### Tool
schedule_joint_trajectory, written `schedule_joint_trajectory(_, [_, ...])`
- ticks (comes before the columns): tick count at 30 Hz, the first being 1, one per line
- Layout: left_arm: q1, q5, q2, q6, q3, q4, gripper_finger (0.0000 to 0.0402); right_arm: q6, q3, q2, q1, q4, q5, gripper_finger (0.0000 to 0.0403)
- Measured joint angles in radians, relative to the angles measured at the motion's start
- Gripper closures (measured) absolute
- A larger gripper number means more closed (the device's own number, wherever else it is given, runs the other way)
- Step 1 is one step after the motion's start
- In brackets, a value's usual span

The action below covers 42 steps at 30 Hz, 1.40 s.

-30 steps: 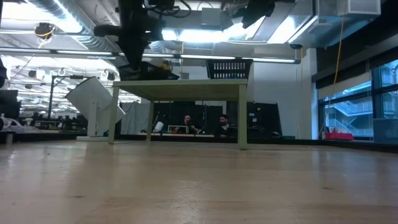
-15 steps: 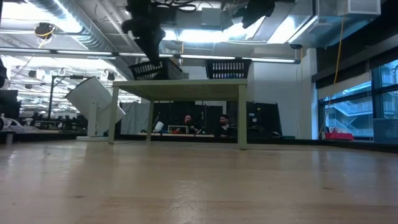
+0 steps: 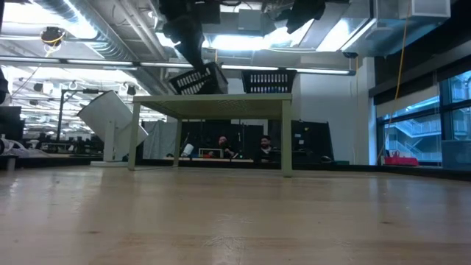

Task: Pick & Place Office Desk Supplies
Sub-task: Put the top black bin on the shelf

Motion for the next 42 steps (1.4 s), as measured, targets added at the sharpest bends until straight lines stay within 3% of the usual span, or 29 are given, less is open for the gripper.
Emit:
schedule_joint_trajectory(14, [-0.013, 0.03, 0.009, 0.033, 0.0, 0.075, 0.0385, 0.003, 0.0, 0.0, 0.0, 0.0, 0.0, 0.0272])
schedule_joint_trajectory(29, [-0.014, 0.041, 0.009, 0.019, 0.002, 0.107, 0.0307, 0.003, 0.0, 0.0, 0.0, 0.0, -0.003, 0.0272])
schedule_joint_trajectory(37, [0.004, -0.229, -0.001, 0.003, 0.11, -0.093, 0.0296, 0.003, 0.0, 0.0, 0.0, -0.001, -0.003, 0.0272])
schedule_joint_trajectory(42, [0.095, -0.201, 0.001, -0.128, 0.066, -0.201, 0.0301, 0.003, 0.0, 0.0, 0.0, -0.003, -0.003, 0.0272])
